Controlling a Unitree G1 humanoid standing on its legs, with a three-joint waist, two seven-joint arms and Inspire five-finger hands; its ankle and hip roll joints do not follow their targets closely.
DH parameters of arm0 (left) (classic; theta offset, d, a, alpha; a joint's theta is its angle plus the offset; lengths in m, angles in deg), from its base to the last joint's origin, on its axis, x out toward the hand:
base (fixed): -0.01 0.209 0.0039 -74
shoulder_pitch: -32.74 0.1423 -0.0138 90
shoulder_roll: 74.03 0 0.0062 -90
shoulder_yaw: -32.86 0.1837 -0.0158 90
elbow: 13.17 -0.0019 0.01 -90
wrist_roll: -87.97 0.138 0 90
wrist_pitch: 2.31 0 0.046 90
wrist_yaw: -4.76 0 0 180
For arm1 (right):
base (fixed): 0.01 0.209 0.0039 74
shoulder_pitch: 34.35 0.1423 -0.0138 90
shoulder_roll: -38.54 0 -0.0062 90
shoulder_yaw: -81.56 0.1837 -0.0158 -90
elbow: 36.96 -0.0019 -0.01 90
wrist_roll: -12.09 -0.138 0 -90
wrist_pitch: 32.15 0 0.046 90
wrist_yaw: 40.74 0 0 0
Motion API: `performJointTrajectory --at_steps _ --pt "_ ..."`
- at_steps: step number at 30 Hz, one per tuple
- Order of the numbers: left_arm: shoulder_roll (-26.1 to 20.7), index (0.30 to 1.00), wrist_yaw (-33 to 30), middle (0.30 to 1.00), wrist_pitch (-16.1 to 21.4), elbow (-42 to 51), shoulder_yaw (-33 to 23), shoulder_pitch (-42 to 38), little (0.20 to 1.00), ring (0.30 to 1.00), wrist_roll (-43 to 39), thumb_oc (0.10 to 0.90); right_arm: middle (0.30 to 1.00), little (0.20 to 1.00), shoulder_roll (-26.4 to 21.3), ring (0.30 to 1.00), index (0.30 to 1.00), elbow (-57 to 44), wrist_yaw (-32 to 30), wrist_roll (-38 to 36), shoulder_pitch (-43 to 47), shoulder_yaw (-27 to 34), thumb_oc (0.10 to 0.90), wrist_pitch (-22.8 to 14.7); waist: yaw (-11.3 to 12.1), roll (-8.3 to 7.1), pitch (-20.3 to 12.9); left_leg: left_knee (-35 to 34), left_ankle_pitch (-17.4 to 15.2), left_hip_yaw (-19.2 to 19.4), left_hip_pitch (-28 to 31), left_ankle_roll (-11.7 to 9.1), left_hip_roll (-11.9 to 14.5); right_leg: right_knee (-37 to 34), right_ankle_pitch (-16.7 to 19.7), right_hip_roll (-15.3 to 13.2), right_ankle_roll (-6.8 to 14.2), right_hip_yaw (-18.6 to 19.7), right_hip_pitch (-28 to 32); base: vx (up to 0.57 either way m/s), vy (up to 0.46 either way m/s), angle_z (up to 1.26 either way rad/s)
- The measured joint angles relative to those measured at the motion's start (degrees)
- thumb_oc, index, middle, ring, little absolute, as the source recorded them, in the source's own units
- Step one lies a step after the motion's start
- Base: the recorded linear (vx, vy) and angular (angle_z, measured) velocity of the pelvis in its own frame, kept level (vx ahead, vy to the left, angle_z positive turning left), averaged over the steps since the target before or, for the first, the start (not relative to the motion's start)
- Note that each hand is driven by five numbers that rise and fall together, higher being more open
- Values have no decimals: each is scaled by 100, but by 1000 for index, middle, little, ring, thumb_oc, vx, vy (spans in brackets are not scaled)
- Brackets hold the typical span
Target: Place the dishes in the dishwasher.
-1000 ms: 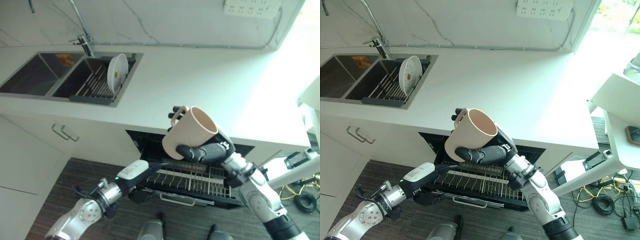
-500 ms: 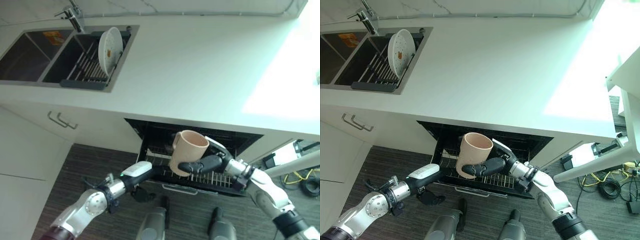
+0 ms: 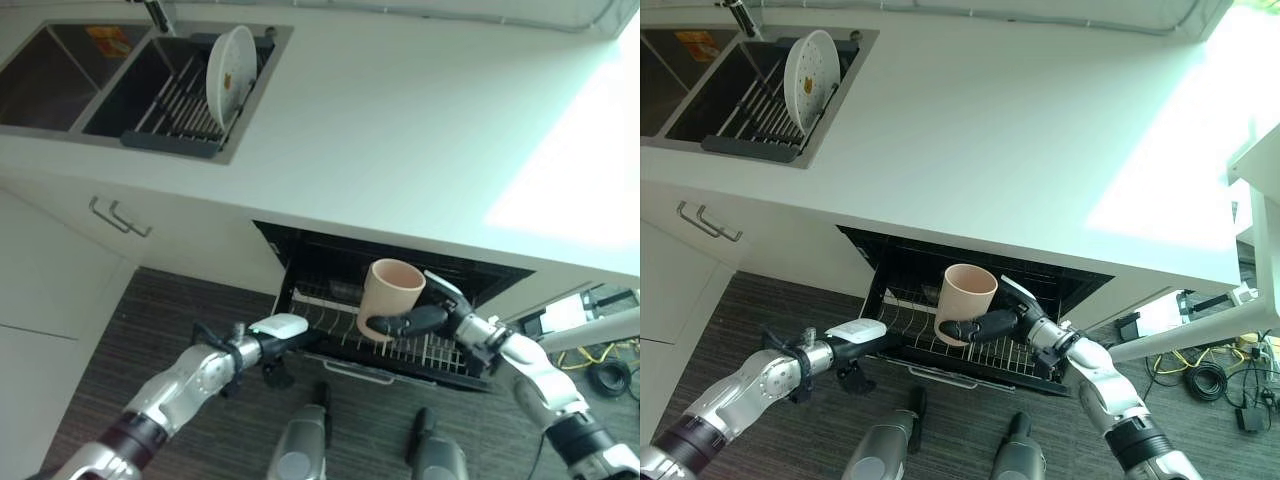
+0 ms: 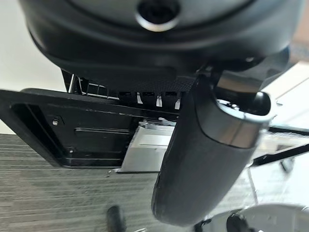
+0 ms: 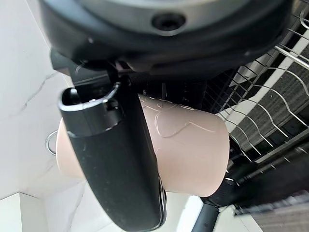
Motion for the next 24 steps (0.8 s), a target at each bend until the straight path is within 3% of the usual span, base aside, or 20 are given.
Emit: performJointTrajectory --at_steps 6,11,16,24 --pt "266 900 1020 900 -650 28 127 -348 900 900 108 800 300 300 27 300 300 222 -537 420 309 19 400 -54 -44 10 85 13 0 9 -84 3 -50 -8 -5 -13 3 -15 -70 -33 9 4" --pt "232 900 1261 900 -913 337 146 -345 900 900 22 800 300 300 10 300 300 823 -939 579 351 437 400 -6 -48 93 206 6 7 15 -71 13 -99 -4 7 -64 25 -15 -58 -6 2 0" --pt "157 900 1361 900 -933 596 24 -337 900 900 -2 800 300 300 -6 300 300 1078 -1284 830 408 467 400 27 14 106 451 -5 28 -2 -72 23 -101 1 8 -56 27 -30 -58 -20 -7 1" --pt "-57 900 1440 900 -877 993 -223 -80 900 900 -130 800 300 300 56 300 300 2087 -1739 1312 283 849 400 -156 23 113 501 -120 62 1 67 76 -205 -20 6 -152 35 -55 47 20 25 3"
